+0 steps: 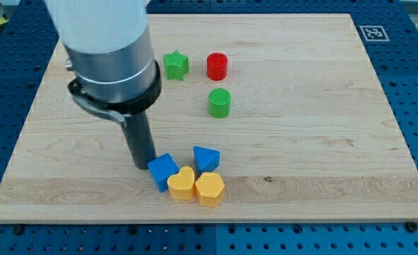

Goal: Push the yellow heart right and a bit up

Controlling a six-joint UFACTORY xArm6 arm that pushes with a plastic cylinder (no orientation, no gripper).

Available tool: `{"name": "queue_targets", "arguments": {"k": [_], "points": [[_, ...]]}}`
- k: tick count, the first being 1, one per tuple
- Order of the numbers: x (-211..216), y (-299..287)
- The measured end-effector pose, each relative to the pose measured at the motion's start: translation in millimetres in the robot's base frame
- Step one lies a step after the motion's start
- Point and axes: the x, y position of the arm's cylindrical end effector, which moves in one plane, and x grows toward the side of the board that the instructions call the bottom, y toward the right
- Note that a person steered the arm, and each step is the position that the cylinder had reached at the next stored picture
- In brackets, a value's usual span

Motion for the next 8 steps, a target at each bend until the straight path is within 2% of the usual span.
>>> {"name": "queue_targets", "arguments": {"k": [1, 3, 8], "points": [[9.8, 4.7], [69.0, -13.5], [70.0, 56.0]]}}
